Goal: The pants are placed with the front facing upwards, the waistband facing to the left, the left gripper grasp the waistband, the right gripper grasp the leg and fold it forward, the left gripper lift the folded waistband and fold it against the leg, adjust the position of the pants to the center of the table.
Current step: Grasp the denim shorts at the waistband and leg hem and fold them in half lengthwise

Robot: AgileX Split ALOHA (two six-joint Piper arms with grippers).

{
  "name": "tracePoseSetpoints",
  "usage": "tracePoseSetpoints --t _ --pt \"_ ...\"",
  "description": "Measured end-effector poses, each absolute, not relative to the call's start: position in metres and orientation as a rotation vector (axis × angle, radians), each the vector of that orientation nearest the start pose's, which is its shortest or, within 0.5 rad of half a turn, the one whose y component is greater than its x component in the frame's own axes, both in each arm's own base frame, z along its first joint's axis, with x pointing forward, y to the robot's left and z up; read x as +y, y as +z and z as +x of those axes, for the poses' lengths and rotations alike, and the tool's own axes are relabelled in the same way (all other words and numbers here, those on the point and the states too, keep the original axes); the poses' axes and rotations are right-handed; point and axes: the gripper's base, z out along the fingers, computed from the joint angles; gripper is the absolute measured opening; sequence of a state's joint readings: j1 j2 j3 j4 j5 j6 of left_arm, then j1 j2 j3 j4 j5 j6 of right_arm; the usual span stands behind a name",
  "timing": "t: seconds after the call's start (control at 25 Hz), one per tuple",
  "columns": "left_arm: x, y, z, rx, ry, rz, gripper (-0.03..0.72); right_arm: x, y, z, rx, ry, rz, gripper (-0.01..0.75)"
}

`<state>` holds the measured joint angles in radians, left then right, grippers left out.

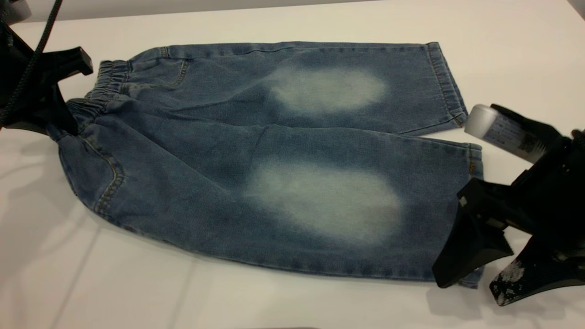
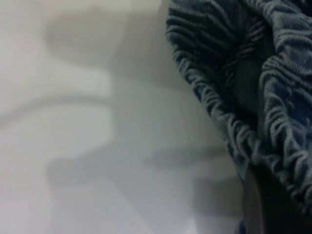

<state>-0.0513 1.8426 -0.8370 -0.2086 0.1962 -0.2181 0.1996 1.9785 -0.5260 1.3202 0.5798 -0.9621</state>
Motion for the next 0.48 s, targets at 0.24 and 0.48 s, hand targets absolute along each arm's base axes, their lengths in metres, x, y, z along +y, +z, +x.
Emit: tracePoseSetpoints --t 0.24,0.48 --pt "-0.02 0.117 0.322 2.652 -0.201 -0.486 0.05 0.091 0.043 0.214 3.067 0.86 0.198 0.514" --pt "-0.02 0.117 0.322 2.652 -0.201 -0.484 0.05 0.093 0.043 0.221 2.99 0.881 0.213 0.514"
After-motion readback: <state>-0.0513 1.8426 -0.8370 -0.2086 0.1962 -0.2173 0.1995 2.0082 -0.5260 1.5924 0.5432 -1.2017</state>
